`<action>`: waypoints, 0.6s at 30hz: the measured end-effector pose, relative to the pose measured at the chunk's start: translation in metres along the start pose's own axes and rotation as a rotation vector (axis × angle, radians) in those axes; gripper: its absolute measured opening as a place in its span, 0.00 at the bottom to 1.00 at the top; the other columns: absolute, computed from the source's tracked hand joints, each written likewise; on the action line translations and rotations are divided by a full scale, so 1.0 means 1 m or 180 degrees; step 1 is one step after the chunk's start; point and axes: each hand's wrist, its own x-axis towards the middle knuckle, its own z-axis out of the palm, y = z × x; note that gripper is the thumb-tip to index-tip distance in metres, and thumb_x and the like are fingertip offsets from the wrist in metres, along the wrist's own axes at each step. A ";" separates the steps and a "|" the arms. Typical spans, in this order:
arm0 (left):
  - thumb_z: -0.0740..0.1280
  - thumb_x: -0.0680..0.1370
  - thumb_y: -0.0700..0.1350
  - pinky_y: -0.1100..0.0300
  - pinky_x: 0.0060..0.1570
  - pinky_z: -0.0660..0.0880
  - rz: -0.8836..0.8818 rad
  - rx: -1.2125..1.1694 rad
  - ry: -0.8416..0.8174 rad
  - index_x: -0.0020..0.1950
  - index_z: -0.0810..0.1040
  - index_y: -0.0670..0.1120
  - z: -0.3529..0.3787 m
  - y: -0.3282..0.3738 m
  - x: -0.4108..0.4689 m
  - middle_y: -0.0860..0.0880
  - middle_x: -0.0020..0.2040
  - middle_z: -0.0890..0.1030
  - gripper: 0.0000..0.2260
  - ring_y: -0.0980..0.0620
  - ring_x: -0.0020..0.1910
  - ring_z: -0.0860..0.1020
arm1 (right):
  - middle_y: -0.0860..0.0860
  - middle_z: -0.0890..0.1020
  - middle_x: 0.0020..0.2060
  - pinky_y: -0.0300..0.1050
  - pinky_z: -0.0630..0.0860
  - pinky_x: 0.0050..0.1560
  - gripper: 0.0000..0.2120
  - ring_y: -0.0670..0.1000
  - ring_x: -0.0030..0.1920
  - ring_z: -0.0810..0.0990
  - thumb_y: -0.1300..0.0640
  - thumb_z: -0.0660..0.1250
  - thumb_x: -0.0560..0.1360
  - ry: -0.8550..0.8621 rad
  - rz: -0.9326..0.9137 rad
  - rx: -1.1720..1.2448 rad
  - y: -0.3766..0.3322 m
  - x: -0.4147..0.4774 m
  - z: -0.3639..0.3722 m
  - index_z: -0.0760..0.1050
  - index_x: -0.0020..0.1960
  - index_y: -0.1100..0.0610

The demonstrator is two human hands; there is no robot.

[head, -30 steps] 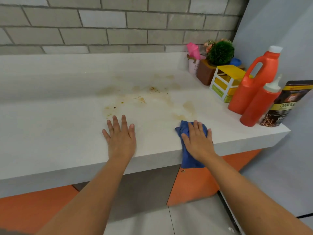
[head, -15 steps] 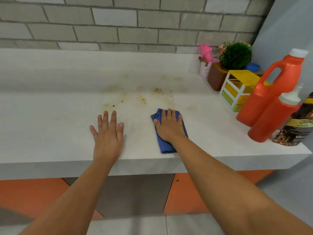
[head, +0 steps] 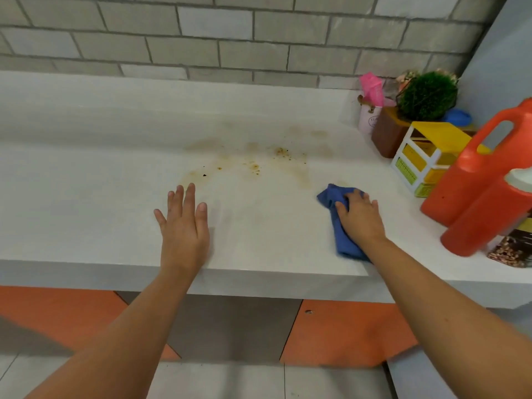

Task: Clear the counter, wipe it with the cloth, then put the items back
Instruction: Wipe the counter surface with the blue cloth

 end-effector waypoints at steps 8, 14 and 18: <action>0.46 0.82 0.51 0.48 0.74 0.38 0.0033 0.0029 -0.0051 0.77 0.53 0.48 0.002 -0.001 0.001 0.48 0.77 0.53 0.23 0.51 0.77 0.47 | 0.61 0.49 0.76 0.55 0.47 0.75 0.32 0.62 0.75 0.47 0.42 0.44 0.81 -0.0485 0.0080 -0.0534 -0.032 0.062 0.015 0.47 0.76 0.62; 0.47 0.83 0.49 0.48 0.74 0.39 -0.0031 0.0036 -0.0068 0.76 0.54 0.46 0.002 -0.002 0.004 0.46 0.77 0.54 0.22 0.49 0.77 0.48 | 0.59 0.54 0.76 0.49 0.46 0.76 0.29 0.58 0.76 0.51 0.46 0.49 0.81 -0.0655 -0.1496 -0.0201 -0.155 -0.020 0.043 0.51 0.76 0.62; 0.45 0.80 0.52 0.47 0.73 0.40 -0.0030 -0.0150 -0.0004 0.76 0.55 0.45 0.000 -0.001 0.003 0.45 0.77 0.56 0.25 0.48 0.77 0.50 | 0.52 0.57 0.76 0.42 0.50 0.73 0.23 0.51 0.76 0.53 0.53 0.53 0.82 -0.1042 -0.2190 0.0499 -0.156 -0.065 0.031 0.57 0.75 0.56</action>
